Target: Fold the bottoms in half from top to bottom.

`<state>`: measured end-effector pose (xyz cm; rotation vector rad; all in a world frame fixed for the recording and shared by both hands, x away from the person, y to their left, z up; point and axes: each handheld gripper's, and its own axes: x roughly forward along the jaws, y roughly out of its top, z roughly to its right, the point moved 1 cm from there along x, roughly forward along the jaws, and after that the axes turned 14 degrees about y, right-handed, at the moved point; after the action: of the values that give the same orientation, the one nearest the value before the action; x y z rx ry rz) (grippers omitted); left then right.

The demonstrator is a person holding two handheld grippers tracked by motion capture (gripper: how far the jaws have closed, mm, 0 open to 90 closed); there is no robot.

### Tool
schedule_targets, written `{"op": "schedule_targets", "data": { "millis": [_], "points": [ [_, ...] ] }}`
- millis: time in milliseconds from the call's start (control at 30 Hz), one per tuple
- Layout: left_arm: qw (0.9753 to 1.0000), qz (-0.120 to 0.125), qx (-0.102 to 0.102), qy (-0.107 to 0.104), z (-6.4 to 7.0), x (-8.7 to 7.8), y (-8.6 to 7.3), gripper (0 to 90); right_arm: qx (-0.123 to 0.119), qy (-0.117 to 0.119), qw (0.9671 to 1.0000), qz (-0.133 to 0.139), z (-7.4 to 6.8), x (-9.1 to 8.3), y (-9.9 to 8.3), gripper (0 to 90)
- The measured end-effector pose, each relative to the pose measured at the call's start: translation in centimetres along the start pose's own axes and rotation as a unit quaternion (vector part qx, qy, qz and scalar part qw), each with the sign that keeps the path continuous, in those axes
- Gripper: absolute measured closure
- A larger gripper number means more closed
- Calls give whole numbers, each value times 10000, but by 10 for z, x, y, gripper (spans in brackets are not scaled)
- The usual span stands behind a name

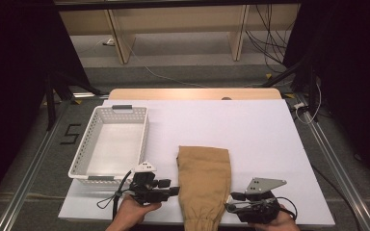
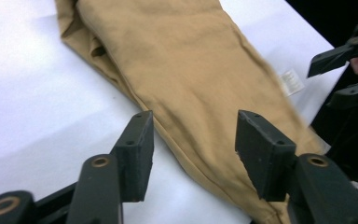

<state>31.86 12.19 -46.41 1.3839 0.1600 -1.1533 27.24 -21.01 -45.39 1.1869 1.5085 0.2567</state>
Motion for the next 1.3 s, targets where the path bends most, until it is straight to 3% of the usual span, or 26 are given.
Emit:
{"op": "schedule_targets", "data": {
  "millis": [133,233,400,533,733,833,1000,1300],
  "points": [
    [9999,-4,-74,78,-1,2,0,431,63,-223,9993,281,3,-6,3,463],
    [9998,2,-123,139,0,5,1,407,142,-755,9953,583,8,-8,7,409],
    [9996,-78,-143,251,2,11,2,358,366,-1047,9917,648,16,-2,11,367],
    [9992,-95,-149,349,4,16,4,336,426,-1153,9910,523,23,5,13,341],
    [9985,-161,-195,489,6,29,5,333,708,-1297,9883,389,34,11,15,329],
    [9984,-226,-197,473,8,35,6,342,889,-1280,9873,322,43,15,16,326],
    [9980,-305,-173,528,8,44,8,366,946,-1290,9871,-23,52,25,15,325],
    [9973,-375,-119,612,8,53,10,429,1090,-1109,9877,-137,56,38,17,330]
  ]
}}
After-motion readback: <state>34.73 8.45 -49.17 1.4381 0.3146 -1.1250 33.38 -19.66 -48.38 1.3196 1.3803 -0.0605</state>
